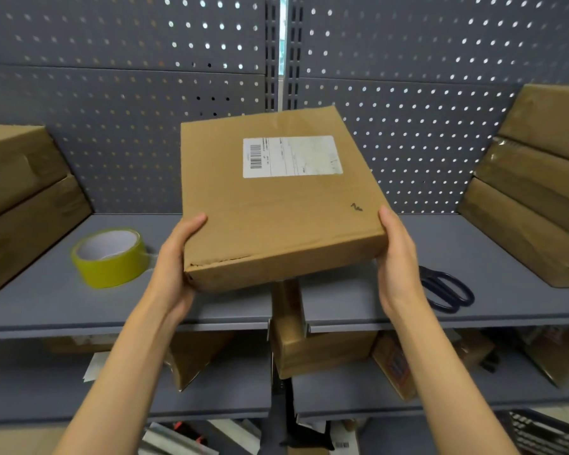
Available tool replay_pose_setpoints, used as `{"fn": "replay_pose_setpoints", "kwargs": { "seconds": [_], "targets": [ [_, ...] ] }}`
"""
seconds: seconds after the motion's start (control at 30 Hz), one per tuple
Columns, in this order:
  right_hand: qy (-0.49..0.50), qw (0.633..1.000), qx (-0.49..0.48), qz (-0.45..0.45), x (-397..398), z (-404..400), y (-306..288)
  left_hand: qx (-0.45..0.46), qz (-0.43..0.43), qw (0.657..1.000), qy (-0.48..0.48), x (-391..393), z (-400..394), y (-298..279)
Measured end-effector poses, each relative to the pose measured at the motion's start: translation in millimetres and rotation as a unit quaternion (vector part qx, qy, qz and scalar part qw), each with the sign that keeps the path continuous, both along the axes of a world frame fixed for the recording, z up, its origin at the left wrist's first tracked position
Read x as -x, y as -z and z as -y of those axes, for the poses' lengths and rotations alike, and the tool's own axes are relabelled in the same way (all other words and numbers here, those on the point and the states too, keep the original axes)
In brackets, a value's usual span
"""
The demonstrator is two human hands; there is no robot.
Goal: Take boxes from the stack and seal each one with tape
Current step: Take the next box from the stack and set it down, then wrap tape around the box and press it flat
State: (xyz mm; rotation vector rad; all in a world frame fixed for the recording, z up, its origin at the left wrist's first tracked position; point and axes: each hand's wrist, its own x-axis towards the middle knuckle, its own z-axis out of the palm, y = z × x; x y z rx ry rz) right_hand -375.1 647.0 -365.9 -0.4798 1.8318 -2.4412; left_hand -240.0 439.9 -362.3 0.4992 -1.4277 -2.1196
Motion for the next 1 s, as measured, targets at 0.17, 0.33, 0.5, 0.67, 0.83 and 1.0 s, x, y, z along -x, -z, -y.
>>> {"fn": "replay_pose_setpoints", "kwargs": {
  "seconds": [0.17,0.33,0.5,0.67,0.83,1.0],
  "targets": [
    [0.012,0.999,-0.018,0.049,-6.9,-0.3,21.3,-0.016,0.014,1.0,0.001,6.7,0.1,14.1],
    [0.03,0.995,-0.033,0.087,-12.3,-2.4,27.5,-0.016,0.028,0.999,0.02,9.0,2.4,24.3],
    [0.04,0.994,-0.06,0.077,-15.6,-1.2,25.9,-0.01,0.022,0.999,0.022,10.1,5.2,27.8],
    [0.041,0.992,-0.084,0.085,-14.5,-2.8,28.1,0.016,-0.014,1.0,0.0,6.6,9.4,37.2],
    [0.018,0.988,-0.121,0.095,-12.7,-5.7,21.3,0.049,-0.033,0.998,-0.017,6.1,12.1,42.0],
    [0.018,0.983,-0.156,0.094,-11.5,-12.1,16.1,0.085,-0.042,0.995,-0.011,7.2,9.5,43.9]
  ]
}}
